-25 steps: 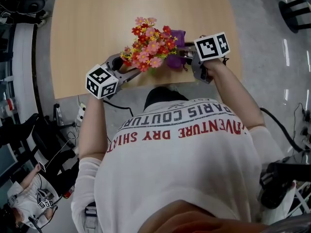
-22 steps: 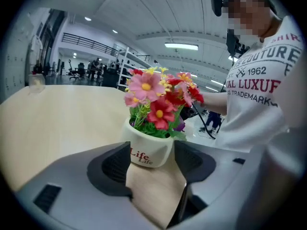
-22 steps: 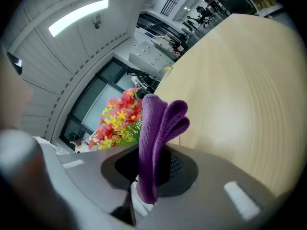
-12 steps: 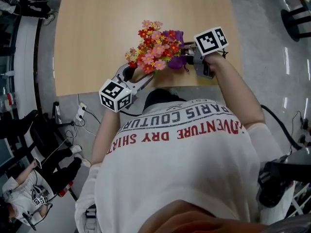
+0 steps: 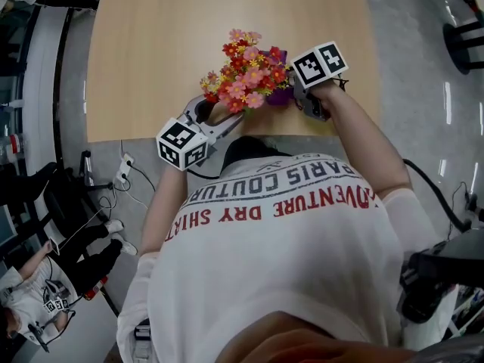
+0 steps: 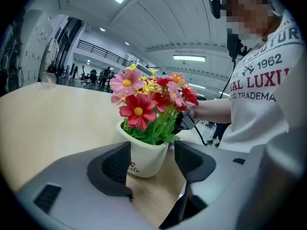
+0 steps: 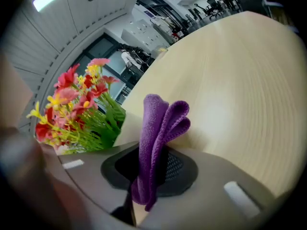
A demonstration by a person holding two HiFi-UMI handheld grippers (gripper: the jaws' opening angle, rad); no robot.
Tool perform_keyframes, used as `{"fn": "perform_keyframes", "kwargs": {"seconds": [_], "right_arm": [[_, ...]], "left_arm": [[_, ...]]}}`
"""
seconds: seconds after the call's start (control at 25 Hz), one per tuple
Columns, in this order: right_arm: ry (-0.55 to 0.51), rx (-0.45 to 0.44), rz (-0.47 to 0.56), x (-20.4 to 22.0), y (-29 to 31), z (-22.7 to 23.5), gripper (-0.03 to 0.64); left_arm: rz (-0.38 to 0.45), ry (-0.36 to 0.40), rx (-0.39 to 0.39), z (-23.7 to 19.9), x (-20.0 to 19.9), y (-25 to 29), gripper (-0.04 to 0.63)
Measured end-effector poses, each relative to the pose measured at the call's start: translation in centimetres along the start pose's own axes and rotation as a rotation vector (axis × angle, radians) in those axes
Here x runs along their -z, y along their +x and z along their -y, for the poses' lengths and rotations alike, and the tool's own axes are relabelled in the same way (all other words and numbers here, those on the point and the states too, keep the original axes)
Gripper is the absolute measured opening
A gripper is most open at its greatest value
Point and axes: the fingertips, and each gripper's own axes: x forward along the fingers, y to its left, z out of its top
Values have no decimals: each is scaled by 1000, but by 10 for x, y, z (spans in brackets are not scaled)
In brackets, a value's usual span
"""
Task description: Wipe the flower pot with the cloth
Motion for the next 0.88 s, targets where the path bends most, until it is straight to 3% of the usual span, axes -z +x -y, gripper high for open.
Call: {"fn": "perform_keyframes", "kwargs": {"seconds": [0.16, 0.4, 0.48, 0.64, 0.88], "right_arm": [[-63, 85, -36, 4, 5, 8, 57], [-70, 84, -20, 2, 5, 9, 57], [-60, 77, 26, -4, 2, 11, 57], [-40, 49, 98, -19, -4, 10, 57], [-76, 30, 116, -37, -9, 5, 57]], "left_arm": [[-5, 1, 1, -1, 0, 1, 272], [-28, 22, -6, -10, 0, -1, 272], [-22, 18, -42, -14, 1, -4, 272], [-11, -9, -111, -6, 12, -10, 366], [21, -10, -260, 2, 14, 5, 371]]}}
